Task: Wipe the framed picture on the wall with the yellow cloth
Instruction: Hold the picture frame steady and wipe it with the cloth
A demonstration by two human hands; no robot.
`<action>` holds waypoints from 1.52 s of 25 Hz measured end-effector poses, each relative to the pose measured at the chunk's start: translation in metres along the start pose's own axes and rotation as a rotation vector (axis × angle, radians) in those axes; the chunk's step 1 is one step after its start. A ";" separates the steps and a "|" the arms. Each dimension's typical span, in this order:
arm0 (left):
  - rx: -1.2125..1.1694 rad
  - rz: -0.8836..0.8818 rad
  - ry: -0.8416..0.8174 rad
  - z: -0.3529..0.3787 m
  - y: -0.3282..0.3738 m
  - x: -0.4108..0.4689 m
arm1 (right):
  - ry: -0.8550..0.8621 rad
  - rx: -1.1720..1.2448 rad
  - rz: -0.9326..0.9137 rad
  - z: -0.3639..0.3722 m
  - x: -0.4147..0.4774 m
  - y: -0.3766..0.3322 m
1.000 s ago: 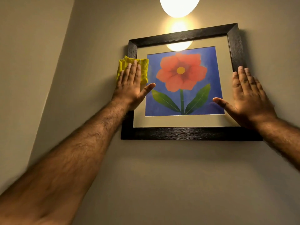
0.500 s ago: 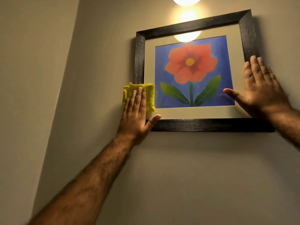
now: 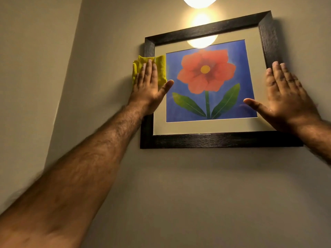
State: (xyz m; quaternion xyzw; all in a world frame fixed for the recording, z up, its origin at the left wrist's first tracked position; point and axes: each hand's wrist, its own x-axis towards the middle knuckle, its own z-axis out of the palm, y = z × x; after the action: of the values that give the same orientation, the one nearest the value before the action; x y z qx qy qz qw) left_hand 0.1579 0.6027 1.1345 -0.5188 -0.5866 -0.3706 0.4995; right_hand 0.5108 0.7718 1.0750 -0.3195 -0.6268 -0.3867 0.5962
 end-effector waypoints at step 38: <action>-0.068 0.062 -0.042 0.019 -0.004 -0.100 | -0.006 -0.008 0.030 -0.003 0.000 -0.004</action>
State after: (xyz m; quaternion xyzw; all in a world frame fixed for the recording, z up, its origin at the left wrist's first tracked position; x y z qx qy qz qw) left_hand 0.1468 0.5964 1.0330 -0.5608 -0.5678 -0.3638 0.4804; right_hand 0.5092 0.7672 1.0744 -0.3325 -0.6220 -0.3794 0.5989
